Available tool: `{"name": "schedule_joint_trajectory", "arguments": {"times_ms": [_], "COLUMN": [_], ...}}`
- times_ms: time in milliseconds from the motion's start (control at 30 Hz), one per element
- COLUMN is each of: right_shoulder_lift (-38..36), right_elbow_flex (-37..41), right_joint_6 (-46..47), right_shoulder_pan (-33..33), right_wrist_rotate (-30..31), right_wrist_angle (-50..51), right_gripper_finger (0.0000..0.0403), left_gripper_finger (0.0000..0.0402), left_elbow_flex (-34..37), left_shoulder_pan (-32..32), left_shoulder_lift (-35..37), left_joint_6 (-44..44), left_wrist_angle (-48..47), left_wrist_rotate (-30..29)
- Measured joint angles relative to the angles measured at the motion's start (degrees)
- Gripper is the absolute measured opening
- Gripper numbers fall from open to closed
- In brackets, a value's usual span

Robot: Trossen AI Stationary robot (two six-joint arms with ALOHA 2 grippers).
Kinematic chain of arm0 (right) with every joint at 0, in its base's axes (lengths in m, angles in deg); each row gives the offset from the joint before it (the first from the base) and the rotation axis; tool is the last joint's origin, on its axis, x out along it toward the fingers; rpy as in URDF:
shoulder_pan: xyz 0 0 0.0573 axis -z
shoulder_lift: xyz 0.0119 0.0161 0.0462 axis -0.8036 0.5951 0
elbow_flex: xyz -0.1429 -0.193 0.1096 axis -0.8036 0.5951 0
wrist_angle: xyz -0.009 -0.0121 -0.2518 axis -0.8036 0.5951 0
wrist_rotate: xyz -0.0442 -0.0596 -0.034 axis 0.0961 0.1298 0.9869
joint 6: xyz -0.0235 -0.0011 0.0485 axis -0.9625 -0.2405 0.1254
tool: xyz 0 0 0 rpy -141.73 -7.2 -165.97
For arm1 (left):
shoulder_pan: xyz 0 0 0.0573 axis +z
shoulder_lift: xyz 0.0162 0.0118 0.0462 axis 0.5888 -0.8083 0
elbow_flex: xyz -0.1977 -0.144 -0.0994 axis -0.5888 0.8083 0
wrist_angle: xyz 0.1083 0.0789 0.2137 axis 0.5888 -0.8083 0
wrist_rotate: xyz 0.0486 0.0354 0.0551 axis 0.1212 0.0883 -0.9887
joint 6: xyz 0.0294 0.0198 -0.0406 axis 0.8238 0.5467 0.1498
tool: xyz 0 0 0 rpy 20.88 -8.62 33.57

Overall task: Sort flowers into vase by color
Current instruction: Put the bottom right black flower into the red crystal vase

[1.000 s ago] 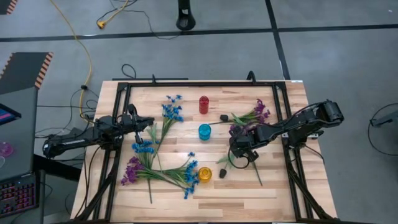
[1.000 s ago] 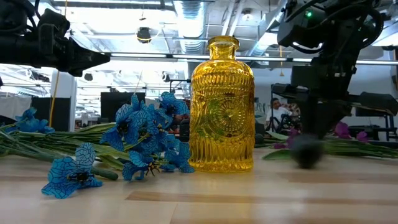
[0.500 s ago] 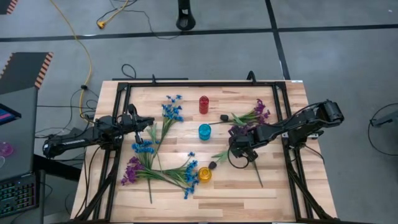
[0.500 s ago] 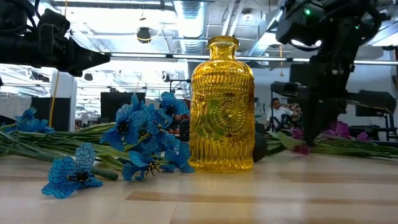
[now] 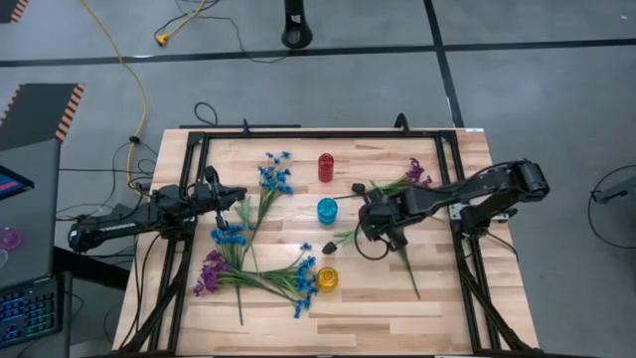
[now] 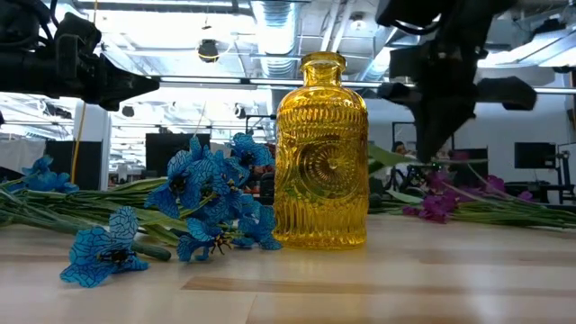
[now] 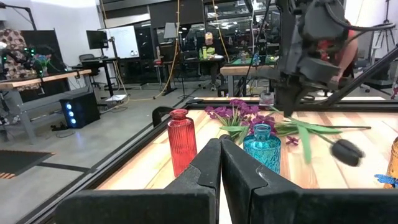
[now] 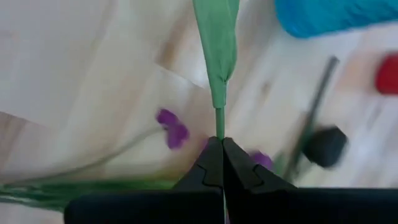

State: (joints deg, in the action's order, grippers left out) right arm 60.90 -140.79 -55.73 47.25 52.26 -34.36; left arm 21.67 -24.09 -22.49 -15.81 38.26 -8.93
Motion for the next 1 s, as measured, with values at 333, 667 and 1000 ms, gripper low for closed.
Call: {"name": "schedule_joint_trajectory", "arguments": {"times_ms": [333,667,1000], "right_shoulder_lift": [-10.9,-26.8,-24.9], "right_elbow_flex": [-1.0,7.6,19.4], "right_joint_6": [0.4,0.5,6.0], "right_shoulder_pan": [7.5,17.3,25.7], "right_wrist_rotate": [1.8,-0.7,-13.0], "right_wrist_angle": [3.3,-22.8,-73.7], "right_gripper_finger": [0.0019,0.0019,0.0021], "left_gripper_finger": [0.0,0.0,0.0], "left_elbow_flex": [0.0,0.0,0.0], "left_shoulder_pan": [0.0,0.0,0.0], "left_shoulder_lift": [0.0,0.0,0.0], "left_joint_6": [0.0,0.2,0.2], "left_wrist_angle": [0.0,0.0,0.0], "left_wrist_rotate": [0.0,-0.2,-0.2]}}
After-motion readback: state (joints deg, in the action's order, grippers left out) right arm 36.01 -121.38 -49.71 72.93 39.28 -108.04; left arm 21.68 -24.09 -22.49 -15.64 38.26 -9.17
